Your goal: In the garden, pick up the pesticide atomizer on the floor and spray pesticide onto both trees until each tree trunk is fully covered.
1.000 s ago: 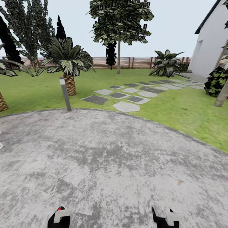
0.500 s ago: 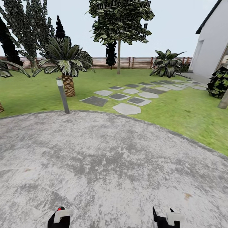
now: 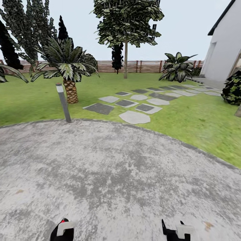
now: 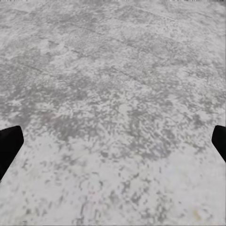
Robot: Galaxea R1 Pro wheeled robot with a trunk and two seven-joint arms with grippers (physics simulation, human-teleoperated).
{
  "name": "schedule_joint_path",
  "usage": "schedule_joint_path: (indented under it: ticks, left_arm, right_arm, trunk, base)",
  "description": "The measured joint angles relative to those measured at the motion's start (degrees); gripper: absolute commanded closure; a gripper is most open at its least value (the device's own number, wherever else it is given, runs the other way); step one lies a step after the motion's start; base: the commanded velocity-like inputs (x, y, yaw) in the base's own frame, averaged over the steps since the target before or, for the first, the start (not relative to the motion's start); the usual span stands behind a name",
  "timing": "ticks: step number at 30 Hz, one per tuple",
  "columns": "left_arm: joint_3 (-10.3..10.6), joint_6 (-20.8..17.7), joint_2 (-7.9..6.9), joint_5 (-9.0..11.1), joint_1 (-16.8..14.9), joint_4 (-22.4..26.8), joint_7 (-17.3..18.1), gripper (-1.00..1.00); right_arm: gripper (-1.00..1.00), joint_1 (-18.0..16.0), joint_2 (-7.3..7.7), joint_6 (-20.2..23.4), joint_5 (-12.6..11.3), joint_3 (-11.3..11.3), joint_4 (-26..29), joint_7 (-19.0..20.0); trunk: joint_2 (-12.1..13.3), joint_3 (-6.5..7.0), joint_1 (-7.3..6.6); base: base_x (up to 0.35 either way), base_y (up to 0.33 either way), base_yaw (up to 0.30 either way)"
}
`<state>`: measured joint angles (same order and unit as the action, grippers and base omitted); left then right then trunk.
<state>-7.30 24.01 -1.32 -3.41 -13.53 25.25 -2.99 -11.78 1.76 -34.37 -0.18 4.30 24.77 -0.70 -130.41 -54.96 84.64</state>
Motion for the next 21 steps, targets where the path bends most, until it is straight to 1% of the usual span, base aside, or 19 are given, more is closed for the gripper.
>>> schedule_joint_path:
  ticks: [21]
  left_arm:
    - [0.03, 0.01, 0.01, -0.03, 0.0, 0.0, 0.02, 1.0]
  right_arm:
    - [-1.0, 0.0, -0.09, 0.0, 0.0, -0.03, 0.11, 0.0]
  trunk:
    - [0.0, 0.0, 0.0]
  base:
    - [0.339, 0.0, 0.0]
